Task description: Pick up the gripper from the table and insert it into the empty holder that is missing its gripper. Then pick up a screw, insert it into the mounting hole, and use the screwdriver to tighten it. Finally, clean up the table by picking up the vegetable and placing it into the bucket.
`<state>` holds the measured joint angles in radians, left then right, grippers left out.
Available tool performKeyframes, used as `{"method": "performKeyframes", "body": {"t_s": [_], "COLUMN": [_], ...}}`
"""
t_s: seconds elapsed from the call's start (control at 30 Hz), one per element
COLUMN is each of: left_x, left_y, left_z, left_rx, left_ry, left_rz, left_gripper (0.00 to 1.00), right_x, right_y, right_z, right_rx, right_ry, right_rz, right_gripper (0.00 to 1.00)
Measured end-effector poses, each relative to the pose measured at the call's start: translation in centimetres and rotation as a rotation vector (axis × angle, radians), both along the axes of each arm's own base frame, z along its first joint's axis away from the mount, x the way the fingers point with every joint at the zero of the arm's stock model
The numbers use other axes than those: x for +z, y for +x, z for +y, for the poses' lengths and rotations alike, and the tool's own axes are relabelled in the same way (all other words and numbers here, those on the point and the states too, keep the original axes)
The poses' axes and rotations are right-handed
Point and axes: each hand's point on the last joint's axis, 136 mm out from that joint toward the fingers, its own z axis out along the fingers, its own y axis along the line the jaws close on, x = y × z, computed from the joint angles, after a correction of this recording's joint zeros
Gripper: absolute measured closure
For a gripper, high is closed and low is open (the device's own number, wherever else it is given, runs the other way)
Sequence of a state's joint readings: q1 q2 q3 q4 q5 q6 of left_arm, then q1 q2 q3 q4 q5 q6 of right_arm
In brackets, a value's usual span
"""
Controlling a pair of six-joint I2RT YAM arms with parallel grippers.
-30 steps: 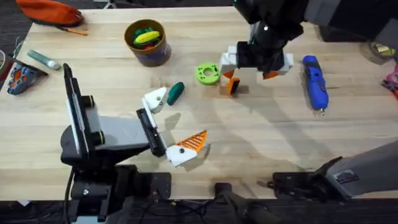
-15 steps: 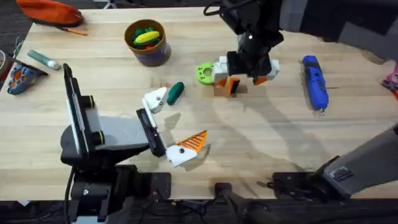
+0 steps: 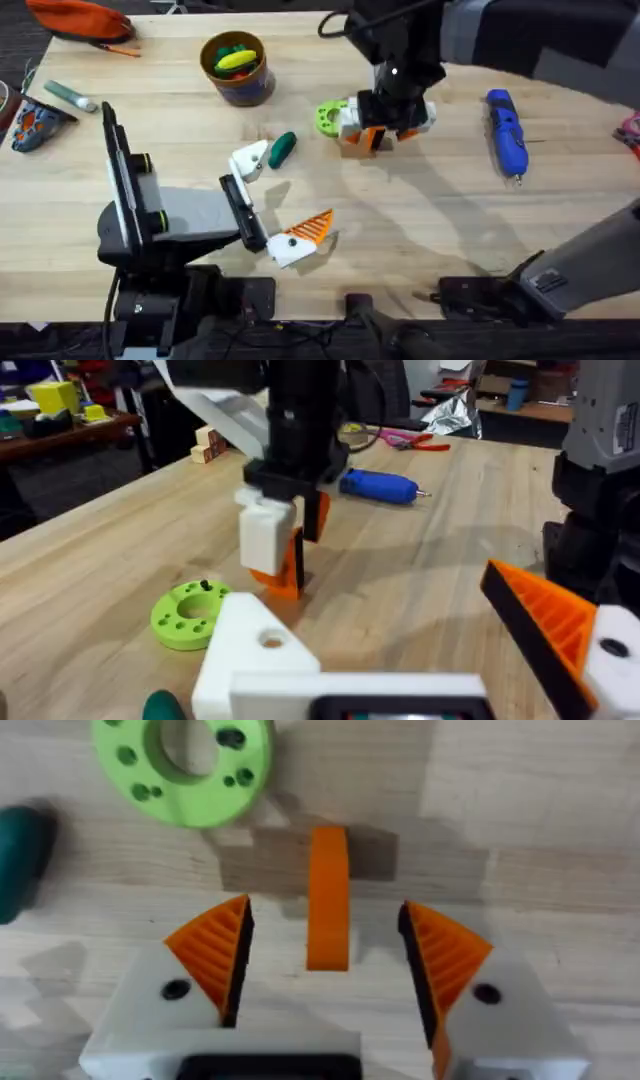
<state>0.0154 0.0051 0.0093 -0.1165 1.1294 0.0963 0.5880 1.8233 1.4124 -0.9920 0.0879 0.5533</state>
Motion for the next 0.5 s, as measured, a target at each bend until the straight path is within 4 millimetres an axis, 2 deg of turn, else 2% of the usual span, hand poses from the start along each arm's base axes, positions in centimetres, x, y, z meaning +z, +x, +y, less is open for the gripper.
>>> {"method": "performKeyframes", "body": {"t_s": [0.03, 0.2, 0.5], "left_x": [0.0, 0.0, 0.0], "left_y": [-0.01, 0.0, 0.0], "left_z": [0.0, 0.0, 0.0], "left_rx": [0.0, 0.0, 0.0], "left_ry": [0.0, 0.0, 0.0], "left_rz": [0.0, 0.0, 0.0], "left_gripper": [0.015, 0.015, 0.015], "right_x": [-0.5, -0.49, -0.47], "right_y": [-0.46, -0.35, -0.13], "right_z": [-0.27, -0.21, -0.09], "right_rx": [0.001, 0.001, 0.001], "right_ry": [-0.01, -0.008, -0.003], "right_rz": [0.016, 0.011, 0.002], "right_gripper": [0.188, 0.205, 0.295]}}
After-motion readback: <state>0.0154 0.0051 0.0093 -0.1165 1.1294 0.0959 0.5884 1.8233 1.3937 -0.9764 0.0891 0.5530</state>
